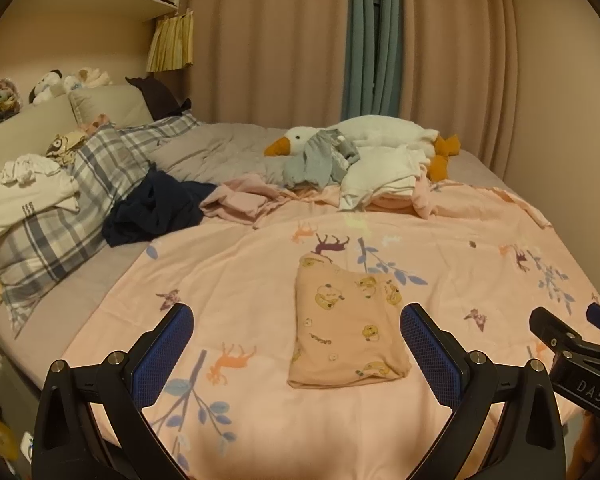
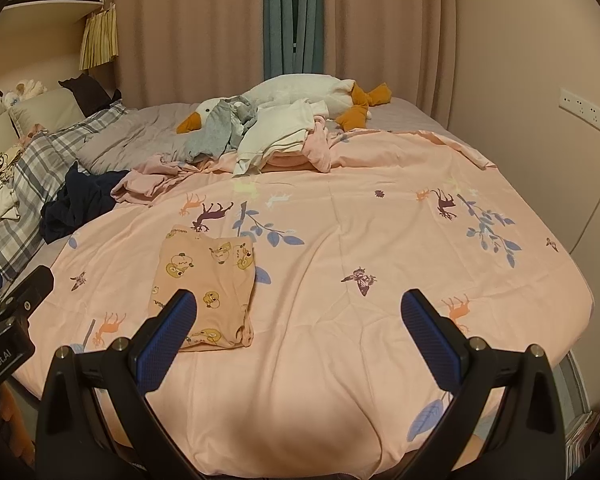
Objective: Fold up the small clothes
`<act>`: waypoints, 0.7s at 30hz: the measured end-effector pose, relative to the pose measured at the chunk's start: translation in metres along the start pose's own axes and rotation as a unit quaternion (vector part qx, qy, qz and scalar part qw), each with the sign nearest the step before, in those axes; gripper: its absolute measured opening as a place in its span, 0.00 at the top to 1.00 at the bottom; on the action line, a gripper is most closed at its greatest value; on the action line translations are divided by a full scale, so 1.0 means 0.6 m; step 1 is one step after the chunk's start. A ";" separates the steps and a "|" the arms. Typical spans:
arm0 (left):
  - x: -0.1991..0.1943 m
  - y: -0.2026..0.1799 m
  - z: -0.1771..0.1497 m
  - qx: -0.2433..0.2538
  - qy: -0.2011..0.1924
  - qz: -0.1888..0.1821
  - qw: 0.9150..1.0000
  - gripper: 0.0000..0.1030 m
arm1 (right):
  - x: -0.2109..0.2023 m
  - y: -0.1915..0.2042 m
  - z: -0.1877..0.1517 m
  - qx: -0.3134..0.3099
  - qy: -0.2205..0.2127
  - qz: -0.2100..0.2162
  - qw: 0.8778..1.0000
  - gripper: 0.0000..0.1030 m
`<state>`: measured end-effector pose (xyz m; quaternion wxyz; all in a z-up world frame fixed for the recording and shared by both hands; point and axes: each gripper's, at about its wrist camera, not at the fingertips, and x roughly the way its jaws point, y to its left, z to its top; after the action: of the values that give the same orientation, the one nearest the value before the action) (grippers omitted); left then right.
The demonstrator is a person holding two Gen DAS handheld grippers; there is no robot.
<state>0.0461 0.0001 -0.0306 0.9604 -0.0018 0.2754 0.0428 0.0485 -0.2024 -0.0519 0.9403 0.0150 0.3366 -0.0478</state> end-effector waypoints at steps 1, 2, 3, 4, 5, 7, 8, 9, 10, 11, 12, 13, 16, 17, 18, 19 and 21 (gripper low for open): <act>0.000 -0.001 0.000 0.001 0.000 0.001 1.000 0.01 | -0.001 -0.002 0.000 0.001 0.000 0.000 1.000 0.00; 0.000 -0.001 -0.001 0.001 0.000 0.001 1.000 0.01 | 0.000 -0.001 0.000 0.000 0.001 0.001 1.000 0.00; -0.001 -0.002 -0.001 0.002 0.001 0.001 1.000 0.01 | 0.000 -0.002 0.000 0.000 0.001 0.001 1.000 0.00; -0.001 -0.002 -0.001 0.003 0.001 0.001 1.000 0.01 | -0.001 -0.002 -0.001 0.000 0.002 0.001 1.000 0.00; -0.001 -0.002 -0.002 0.004 0.001 0.001 1.000 0.01 | 0.000 -0.002 -0.001 0.000 0.002 0.001 1.000 0.00; -0.001 -0.003 -0.002 0.004 0.002 0.001 1.000 0.01 | 0.000 -0.003 -0.001 -0.001 0.002 0.001 1.000 0.00; -0.001 -0.004 -0.002 0.003 0.001 0.002 1.000 0.01 | 0.002 -0.003 -0.001 -0.001 0.003 0.001 1.000 0.00; 0.000 -0.003 -0.002 0.004 0.002 0.001 1.000 0.01 | 0.002 -0.003 -0.002 -0.002 0.004 0.001 1.000 0.00; 0.000 -0.003 -0.003 0.005 0.003 0.001 1.000 0.01 | 0.002 -0.004 -0.002 -0.002 0.005 0.001 1.000 0.00; 0.001 -0.003 -0.003 0.006 0.005 0.001 1.000 0.01 | 0.005 -0.003 -0.002 -0.003 0.005 0.001 1.000 0.00; 0.002 -0.003 -0.004 0.007 0.005 0.001 1.000 0.01 | 0.006 -0.003 -0.002 -0.003 0.006 0.001 1.000 0.00; 0.002 -0.003 -0.004 0.008 0.006 0.001 1.000 0.01 | 0.006 -0.004 -0.003 -0.003 0.007 0.001 1.000 0.00; 0.002 -0.002 -0.005 0.009 0.007 0.000 1.000 0.01 | 0.008 -0.002 -0.002 -0.005 0.008 0.001 1.000 0.00; 0.003 -0.001 -0.005 0.010 0.007 -0.002 1.000 0.01 | 0.008 -0.002 -0.002 -0.006 0.009 0.001 1.000 0.00; 0.002 0.000 -0.005 0.010 0.007 -0.002 1.000 0.01 | 0.009 -0.001 -0.002 -0.007 0.008 0.001 1.000 0.00; 0.004 0.001 -0.004 0.011 0.008 -0.002 1.000 0.01 | 0.008 -0.001 -0.002 -0.008 0.008 0.001 1.000 0.00; 0.003 0.002 -0.005 0.013 0.008 -0.002 1.000 0.01 | 0.009 0.000 -0.002 -0.009 0.009 0.002 1.000 0.00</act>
<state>0.0462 0.0012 -0.0341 0.9581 0.0096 0.2838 0.0370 0.0518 -0.2025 -0.0564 0.9375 0.0071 0.3453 -0.0429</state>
